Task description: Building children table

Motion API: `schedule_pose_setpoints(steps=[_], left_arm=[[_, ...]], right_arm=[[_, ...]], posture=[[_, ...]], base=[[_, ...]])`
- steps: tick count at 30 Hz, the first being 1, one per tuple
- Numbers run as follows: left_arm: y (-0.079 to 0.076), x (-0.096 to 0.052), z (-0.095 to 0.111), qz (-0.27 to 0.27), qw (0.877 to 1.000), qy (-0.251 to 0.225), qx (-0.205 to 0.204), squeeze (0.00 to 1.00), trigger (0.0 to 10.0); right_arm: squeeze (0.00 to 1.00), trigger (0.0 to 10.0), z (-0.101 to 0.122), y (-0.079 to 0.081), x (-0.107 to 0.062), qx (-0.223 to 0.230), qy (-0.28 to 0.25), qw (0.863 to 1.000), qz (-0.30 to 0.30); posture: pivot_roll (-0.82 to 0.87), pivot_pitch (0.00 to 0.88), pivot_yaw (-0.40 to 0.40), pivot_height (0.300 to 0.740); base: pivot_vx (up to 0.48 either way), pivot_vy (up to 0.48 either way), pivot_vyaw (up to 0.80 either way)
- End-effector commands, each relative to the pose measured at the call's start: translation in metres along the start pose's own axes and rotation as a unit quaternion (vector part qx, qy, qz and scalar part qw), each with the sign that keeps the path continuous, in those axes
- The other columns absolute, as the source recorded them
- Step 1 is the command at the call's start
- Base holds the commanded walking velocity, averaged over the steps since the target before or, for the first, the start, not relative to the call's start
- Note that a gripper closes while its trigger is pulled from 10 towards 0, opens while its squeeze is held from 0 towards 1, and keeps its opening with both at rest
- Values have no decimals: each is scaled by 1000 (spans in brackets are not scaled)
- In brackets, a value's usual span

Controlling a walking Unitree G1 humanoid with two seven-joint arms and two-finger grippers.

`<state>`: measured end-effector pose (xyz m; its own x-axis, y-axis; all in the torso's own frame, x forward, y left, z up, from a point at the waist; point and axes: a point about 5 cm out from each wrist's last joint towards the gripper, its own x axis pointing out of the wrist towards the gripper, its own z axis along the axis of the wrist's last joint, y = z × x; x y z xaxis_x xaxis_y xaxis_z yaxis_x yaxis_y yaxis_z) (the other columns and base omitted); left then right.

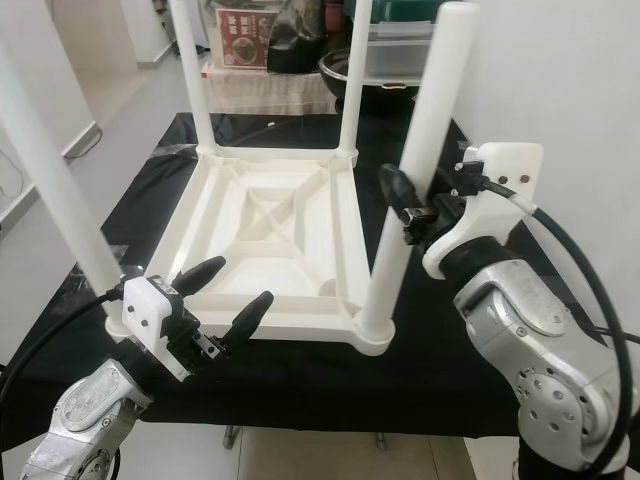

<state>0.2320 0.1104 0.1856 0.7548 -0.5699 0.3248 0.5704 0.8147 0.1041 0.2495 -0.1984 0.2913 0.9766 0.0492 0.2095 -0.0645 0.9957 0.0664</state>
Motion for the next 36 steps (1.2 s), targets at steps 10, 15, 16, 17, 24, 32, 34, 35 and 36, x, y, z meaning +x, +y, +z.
schedule_pose_setpoints(steps=[10,15,16,17,24,32,34,35,36], left_arm=[[-1,1,-4,10,1000,8,-8,0,10000],[0,2,-5,16,1000,10,-7,0,10000],[0,2,-5,16,1000,10,-7,0,10000],[0,2,-5,16,1000,10,-7,0,10000],[-2,2,-6,13,1000,10,-6,0,10000],[-3,1,-6,12,1000,12,-8,0,10000],[-3,1,-6,12,1000,12,-7,0,10000],[-3,2,-6,11,1000,12,-6,0,10000],[-3,2,-6,11,1000,12,-6,0,10000]], right_arm=[[722,10000,-10,19,-8,5,17,999,-41],[0,10000,-8,22,0,25,4,999,-34],[0,10000,-7,23,1,27,1,999,-34],[0,10000,-7,23,1,27,1,999,-34],[0,10000,14,26,16,43,-45,998,-32],[0,0,17,17,16,53,-53,996,-47],[0,0,17,10,18,60,-50,995,-60],[0,0,16,4,20,62,-48,994,-70],[0,0,15,-1,22,69,-46,993,-80]], posture=[[-142,61,-42,740],[-142,59,-40,740],[-142,59,-40,740],[-142,59,-40,740],[-131,55,-42,740],[-128,52,-42,740],[-124,51,-43,740],[-124,51,-43,740],[-121,49,-44,740]], base=[[0,0,0],[0,0,0],[0,0,0],[0,0,0],[0,0,0],[0,0,0],[0,0,0],[0,0,0],[0,0,0]])
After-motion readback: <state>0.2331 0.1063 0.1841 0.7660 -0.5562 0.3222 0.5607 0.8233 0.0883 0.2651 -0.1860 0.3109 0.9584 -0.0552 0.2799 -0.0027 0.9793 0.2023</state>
